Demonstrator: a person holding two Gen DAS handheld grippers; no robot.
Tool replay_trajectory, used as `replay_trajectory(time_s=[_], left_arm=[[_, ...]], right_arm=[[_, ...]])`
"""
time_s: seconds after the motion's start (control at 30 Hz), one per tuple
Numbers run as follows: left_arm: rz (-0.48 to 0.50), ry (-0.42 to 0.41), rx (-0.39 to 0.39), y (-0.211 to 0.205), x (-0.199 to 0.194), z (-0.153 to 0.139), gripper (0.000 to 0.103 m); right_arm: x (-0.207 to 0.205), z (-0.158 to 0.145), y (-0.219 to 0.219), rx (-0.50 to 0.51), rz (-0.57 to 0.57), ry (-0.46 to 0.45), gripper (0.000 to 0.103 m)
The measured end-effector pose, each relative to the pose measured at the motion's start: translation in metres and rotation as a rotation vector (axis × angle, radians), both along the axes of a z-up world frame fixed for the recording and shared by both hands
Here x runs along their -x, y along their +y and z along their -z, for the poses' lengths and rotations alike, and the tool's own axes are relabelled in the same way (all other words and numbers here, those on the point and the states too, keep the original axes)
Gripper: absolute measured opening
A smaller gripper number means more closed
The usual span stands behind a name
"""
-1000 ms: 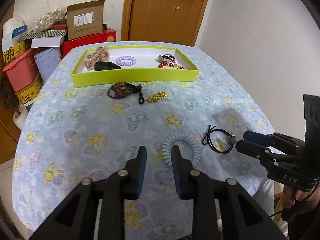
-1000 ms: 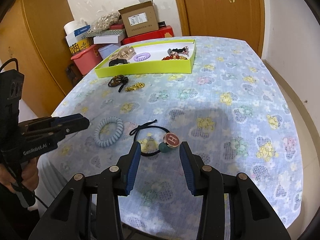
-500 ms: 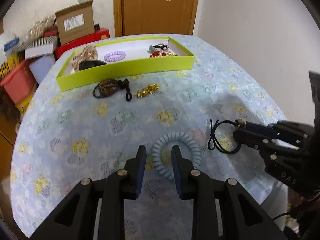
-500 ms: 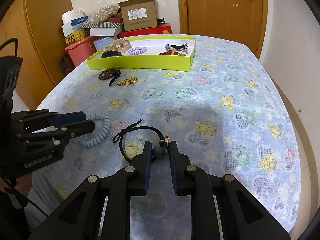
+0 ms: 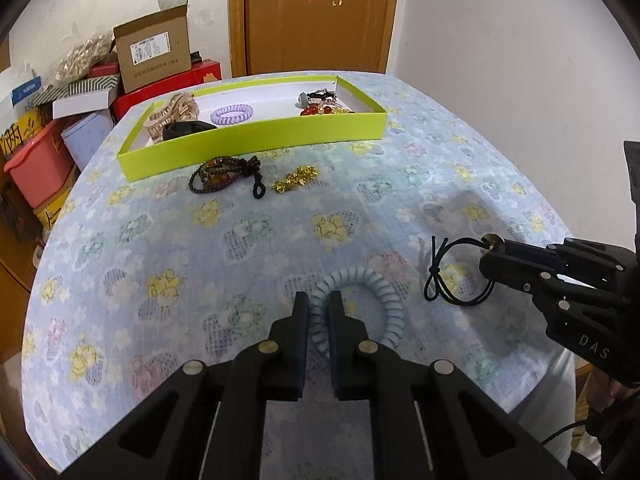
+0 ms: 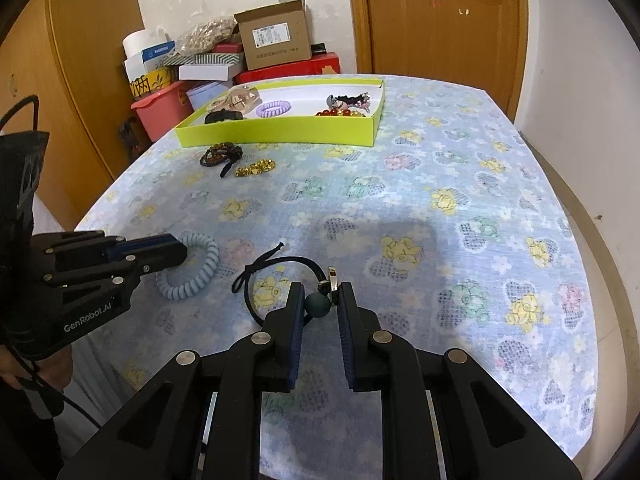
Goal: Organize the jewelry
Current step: 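Grasp the blue coil with the left tool while the right tool grasps the black hair tie, then drop the blue coil in the tray with the left tool while the right tool releases the black tie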
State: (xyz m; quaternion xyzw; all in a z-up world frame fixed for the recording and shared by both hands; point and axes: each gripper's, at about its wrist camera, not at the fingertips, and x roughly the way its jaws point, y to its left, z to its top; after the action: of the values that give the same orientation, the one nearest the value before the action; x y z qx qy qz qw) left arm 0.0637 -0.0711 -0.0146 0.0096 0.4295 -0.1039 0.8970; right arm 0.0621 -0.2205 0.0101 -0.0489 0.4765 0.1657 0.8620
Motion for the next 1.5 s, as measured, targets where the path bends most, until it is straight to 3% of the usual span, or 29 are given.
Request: replay_trajectory(time_s=[0.87,1.1,1.5], left_arm=[[-0.067,-0.094,0.067,0.026,0.022,-0.060,0.009],[-0.051,-0.114,0.062,0.032,-0.012,-0.070,0.009],[-0.079,-0.125,0.063,0.053,-0.109,-0.079,0.009]], right_arm=[[0.015,-0.050,-0.014,-0.105,0.026,-0.102,0.017],[-0.018,-0.053,-0.011,-0.076,0.038,-0.109,0.017],[-0.105,-0.053,0.020,-0.022,-0.007,-0.146,0.017]])
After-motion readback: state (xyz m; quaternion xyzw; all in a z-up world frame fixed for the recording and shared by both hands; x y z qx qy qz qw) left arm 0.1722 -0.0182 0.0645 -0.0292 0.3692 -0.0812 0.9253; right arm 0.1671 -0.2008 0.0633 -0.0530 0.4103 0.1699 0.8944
